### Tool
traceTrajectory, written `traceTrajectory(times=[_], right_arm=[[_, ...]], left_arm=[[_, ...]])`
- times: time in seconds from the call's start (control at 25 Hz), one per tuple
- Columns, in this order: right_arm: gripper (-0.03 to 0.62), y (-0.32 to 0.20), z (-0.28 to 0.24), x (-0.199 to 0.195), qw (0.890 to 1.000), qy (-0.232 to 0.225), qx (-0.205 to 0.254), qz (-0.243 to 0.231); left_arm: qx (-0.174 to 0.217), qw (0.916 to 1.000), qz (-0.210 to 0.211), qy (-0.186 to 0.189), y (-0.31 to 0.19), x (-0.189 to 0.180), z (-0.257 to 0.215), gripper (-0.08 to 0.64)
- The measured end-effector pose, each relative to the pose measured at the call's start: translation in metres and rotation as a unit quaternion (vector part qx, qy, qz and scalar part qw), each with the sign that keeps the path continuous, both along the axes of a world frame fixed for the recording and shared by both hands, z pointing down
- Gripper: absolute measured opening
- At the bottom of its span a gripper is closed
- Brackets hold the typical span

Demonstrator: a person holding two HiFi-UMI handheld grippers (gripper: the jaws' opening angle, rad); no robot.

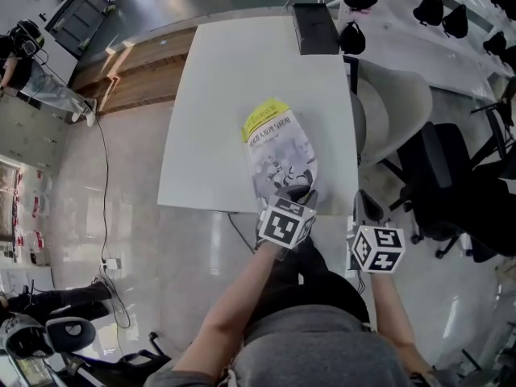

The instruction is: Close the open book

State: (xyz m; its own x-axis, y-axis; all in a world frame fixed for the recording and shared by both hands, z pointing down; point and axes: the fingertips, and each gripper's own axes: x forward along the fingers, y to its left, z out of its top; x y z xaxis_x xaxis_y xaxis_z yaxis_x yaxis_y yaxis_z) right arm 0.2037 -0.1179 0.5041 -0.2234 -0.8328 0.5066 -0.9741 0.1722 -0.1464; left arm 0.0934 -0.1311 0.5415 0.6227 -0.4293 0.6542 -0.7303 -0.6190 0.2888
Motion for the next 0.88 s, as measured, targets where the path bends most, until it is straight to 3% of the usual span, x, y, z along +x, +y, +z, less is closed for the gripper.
traceTrajectory(times=[0.88], right_arm=[[0.005, -0.001, -0.001, -0.001, 1.0, 0.004, -0.004, 0.006]], left_arm=[[-0.024, 0.9983, 0.049, -0.023, 0.012, 0.01, 0.021, 0.141]])
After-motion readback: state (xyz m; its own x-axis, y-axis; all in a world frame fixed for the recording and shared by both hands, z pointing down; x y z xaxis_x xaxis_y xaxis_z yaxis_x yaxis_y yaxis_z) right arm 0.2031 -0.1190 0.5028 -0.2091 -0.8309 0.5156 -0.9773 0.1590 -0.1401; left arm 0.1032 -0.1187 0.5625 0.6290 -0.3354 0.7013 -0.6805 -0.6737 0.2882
